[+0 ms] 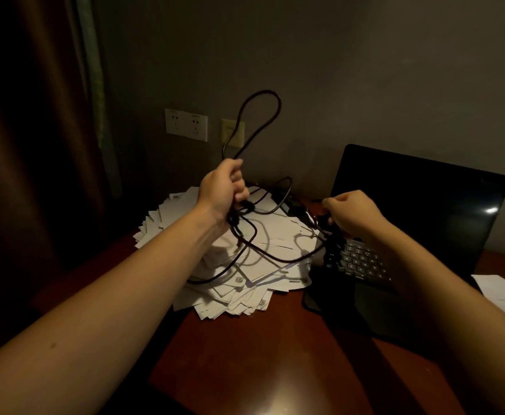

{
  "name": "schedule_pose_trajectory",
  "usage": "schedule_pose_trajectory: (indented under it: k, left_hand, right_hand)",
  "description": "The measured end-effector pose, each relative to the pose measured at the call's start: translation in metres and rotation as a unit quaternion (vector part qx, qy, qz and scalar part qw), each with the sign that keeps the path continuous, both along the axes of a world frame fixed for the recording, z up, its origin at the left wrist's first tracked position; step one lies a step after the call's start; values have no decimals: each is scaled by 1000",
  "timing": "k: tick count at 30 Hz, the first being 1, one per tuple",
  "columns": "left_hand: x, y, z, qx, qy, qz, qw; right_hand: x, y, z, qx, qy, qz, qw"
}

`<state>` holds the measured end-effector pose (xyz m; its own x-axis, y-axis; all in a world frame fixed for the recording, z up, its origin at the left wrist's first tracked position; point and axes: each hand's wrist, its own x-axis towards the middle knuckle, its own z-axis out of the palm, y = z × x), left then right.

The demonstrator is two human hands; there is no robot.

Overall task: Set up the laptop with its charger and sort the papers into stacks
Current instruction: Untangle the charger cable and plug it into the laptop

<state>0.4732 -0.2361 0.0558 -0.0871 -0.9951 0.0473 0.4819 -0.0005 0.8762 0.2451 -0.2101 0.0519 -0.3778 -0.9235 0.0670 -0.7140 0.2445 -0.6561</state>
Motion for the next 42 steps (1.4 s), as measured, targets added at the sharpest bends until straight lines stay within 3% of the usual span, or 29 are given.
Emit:
schedule_pose_trajectory:
  k: [4, 6, 9, 11, 14, 17, 19, 20, 22, 24, 27, 31, 33, 34, 37, 39, 42]
  left_hand:
    - [-5, 13, 24, -27, 28, -53, 998]
    - [-7, 19, 32, -36, 16, -80, 996]
    - [-10, 29, 40, -32, -2, -124, 992]
    - [-11, 36, 44, -27, -20, -148, 988]
    - [-12, 43, 47, -42, -95, -152, 983]
    - [-7, 40, 45, -66, -222, -94, 968]
    - [-1, 38, 39, -66, -291, -87, 950]
    - [1, 39, 37, -66, -316, -103, 941]
    - [-2, 47, 36, -88, -347, -135, 924]
    - [-10, 57, 39, -130, -374, -152, 906]
    - [-16, 65, 44, -175, -425, -161, 873]
    - [0, 59, 50, -142, -399, -214, 880]
    - [19, 46, 41, -113, -482, -206, 844]
    - [28, 39, 30, -99, -565, -168, 802]
    - [58, 21, -20, -20, -775, -59, 629]
    - [71, 17, -51, 36, -802, -47, 595]
    - [78, 11, -69, 45, -802, -24, 595]
  right_hand:
    - [14, 3, -8, 55, 109, 71, 990]
    - [21, 8, -12, -45, 157, 79, 983]
    - [35, 27, -9, -180, 79, 157, 968]
    - [45, 39, -9, -134, 120, 213, 960]
    - [53, 50, -5, -103, 216, 189, 952]
    - [54, 64, 5, -153, 112, 177, 966]
    - [51, 71, 11, -134, -35, 196, 971]
    - [52, 74, 13, -103, -145, 221, 959]
    - [57, 79, 17, -33, -338, 269, 901]
    - [61, 79, 17, -16, -361, 291, 886]
    - [69, 82, 17, -22, -273, 278, 921]
    - [73, 87, 19, -61, -261, 176, 947]
    - [65, 86, 21, -86, -301, 132, 940]
    - [60, 87, 22, -94, -320, 115, 936]
    - [45, 91, 28, -112, -348, 75, 928]
    - [41, 97, 33, -127, -362, 56, 922]
    - [34, 102, 37, -137, -358, 37, 923]
